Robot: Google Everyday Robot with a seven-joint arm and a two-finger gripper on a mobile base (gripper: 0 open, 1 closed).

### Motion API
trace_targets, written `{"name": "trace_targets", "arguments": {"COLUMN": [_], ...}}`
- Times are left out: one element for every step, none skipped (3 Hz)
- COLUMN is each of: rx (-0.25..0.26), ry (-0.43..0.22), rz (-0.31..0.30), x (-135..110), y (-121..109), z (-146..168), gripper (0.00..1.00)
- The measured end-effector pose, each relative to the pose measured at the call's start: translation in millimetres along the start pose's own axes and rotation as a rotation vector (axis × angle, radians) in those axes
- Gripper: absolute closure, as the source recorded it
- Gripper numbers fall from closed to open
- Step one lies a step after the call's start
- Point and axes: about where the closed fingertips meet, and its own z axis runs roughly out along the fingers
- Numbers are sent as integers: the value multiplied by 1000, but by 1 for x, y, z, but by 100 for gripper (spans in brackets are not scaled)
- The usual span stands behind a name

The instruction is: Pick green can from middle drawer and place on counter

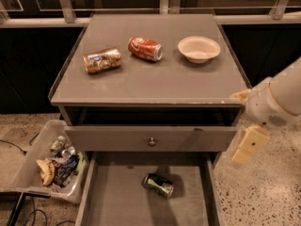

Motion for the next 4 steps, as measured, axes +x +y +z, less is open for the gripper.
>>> {"name": "trace_targets", "arguments": {"rx": [-58, -57, -79, -103], "ry": [-99, -97, -112, -170], "rz": [15, 13, 24, 37], "x": [19, 18, 20, 28], "y": [10, 11, 15, 26], "z": [61, 60, 72, 111], "gripper": [0, 0, 0, 0]}}
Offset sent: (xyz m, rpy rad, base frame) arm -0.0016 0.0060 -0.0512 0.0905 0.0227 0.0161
